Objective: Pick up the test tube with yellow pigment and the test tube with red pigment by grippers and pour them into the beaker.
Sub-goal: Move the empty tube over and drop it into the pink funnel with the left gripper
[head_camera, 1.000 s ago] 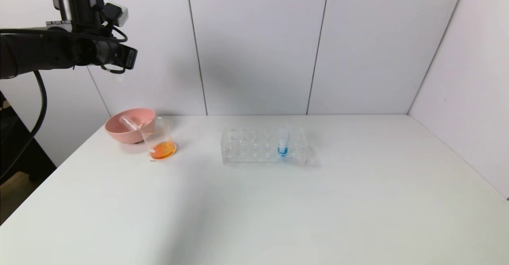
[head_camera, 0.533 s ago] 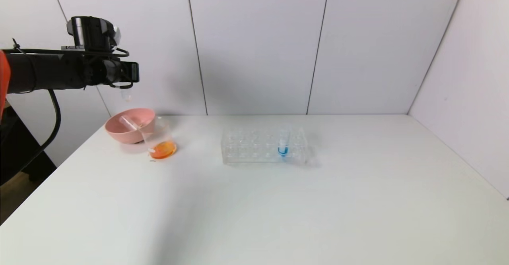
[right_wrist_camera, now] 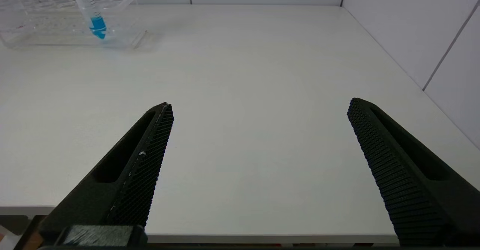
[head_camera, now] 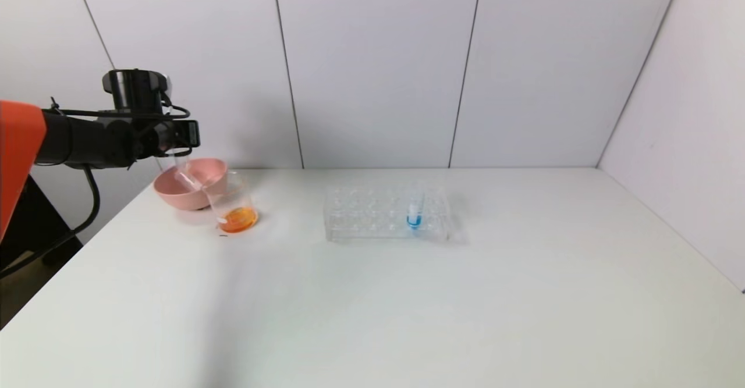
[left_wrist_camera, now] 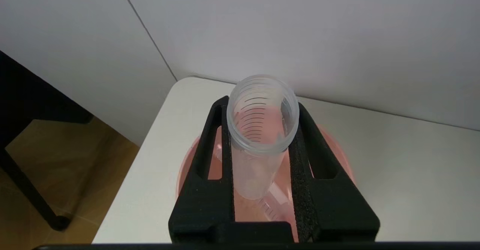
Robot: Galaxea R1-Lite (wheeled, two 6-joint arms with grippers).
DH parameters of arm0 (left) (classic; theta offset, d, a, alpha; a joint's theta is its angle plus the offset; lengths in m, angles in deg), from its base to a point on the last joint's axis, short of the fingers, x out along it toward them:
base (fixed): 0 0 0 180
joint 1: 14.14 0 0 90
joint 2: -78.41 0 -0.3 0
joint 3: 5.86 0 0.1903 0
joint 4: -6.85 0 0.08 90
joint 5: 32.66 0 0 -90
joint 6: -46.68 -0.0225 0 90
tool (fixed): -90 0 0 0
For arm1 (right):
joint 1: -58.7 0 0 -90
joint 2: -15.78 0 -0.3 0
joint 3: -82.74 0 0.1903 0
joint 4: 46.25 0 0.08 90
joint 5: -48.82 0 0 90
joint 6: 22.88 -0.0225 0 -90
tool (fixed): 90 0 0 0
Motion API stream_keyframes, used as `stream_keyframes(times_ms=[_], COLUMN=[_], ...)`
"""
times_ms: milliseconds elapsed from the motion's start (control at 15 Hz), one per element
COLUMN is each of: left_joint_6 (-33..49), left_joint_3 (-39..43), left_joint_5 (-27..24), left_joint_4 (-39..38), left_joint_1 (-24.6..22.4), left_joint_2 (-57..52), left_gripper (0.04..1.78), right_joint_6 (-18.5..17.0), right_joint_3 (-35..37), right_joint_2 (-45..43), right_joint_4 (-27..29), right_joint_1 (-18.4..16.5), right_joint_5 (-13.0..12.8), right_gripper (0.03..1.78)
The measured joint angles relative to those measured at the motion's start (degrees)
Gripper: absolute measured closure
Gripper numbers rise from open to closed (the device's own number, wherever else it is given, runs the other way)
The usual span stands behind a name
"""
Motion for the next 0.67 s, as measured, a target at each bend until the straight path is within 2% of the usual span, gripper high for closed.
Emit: stream_keyframes(times_ms=[400, 533, 667], left_joint_6=[-0.46, -0.46, -0.44], left_joint_3=[2.65, 2.67, 2.45], left_joint_5=[-1.55, -2.80, -2.91], left_joint_4=[-4.18, -4.33, -4.43], left_joint_1=[-0.20, -0.34, -0.30], left_joint_2=[1.35, 1.66, 1.79], left_gripper=[1.37, 1.28, 1.09], right_joint_6=[0.00, 0.00, 0.02], right_joint_3=[0.00, 0.00, 0.00], right_joint_2=[0.00, 0.00, 0.00], right_joint_4=[0.00, 0.00, 0.00], right_joint_1=[0.00, 0.00, 0.00], right_joint_5=[0.02, 0.02, 0.02], right_gripper=[0.11, 0.11, 0.11])
